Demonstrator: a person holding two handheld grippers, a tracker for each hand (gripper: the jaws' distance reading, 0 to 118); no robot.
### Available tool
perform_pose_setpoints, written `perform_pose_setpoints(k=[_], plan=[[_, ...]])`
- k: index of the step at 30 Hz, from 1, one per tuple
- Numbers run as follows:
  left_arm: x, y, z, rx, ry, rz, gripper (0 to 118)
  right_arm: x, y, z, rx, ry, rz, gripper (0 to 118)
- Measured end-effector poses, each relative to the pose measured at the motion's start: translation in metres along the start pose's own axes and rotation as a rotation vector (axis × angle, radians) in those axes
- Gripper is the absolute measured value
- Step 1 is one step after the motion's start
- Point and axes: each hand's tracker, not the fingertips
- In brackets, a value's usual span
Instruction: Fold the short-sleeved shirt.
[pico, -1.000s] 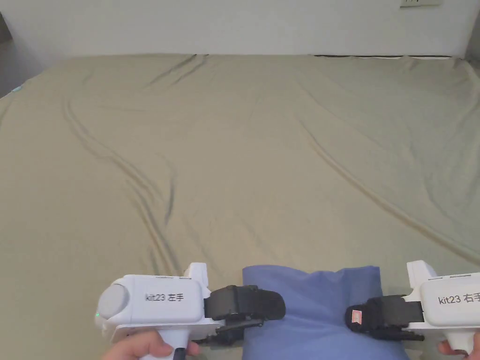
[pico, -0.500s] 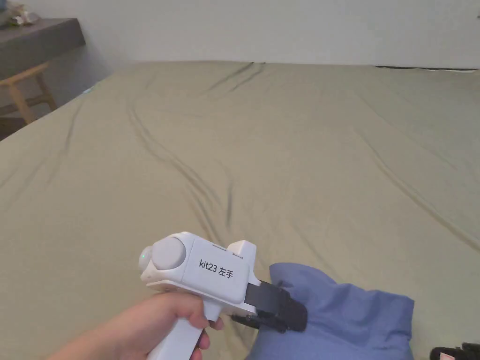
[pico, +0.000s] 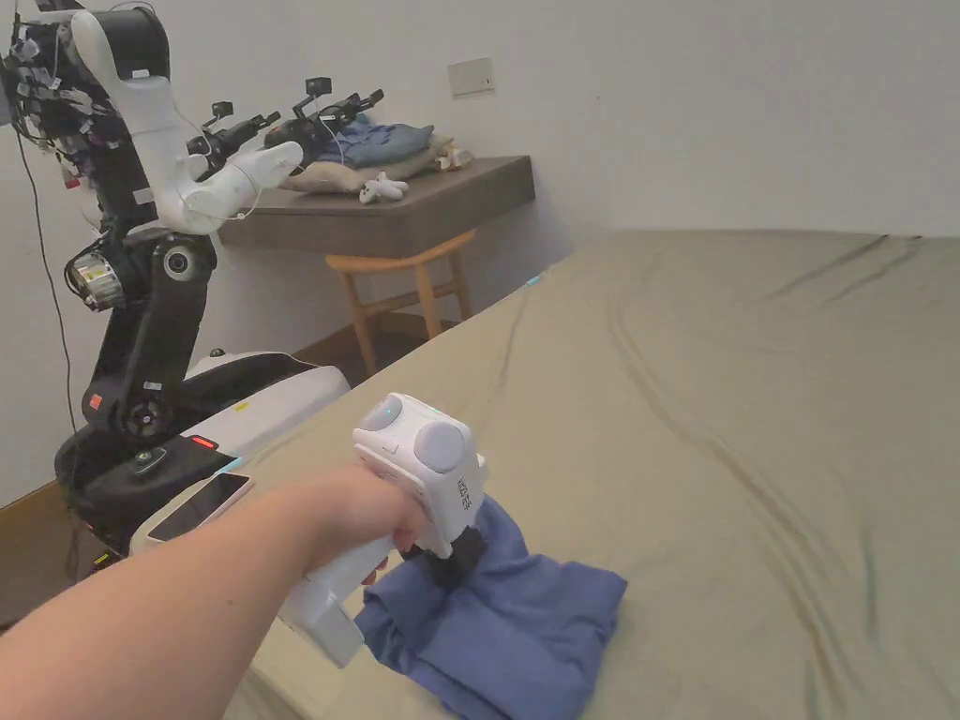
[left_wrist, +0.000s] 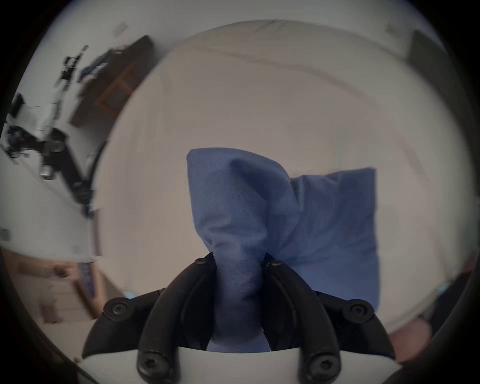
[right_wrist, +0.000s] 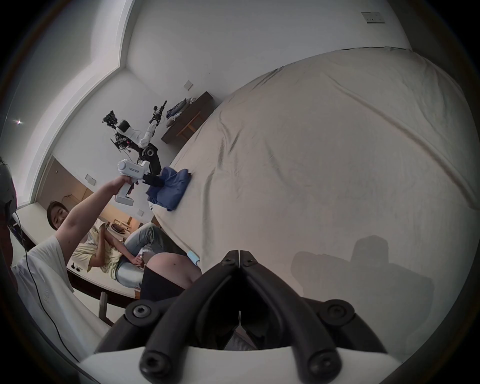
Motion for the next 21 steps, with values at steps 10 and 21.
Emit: perform_pose_setpoints(k=[10,21], plan=[[-0.021,-0.026,-0.014,0.12,0.056,0.119,115,0.006,0.009,0.002,-0.018,-0.03,0.02,0],[0.144,-0.066,0.15,0.687,-0.111,0.232,34,-0.011,-0.001,0.03,0.148,-0.185,0.159,0]])
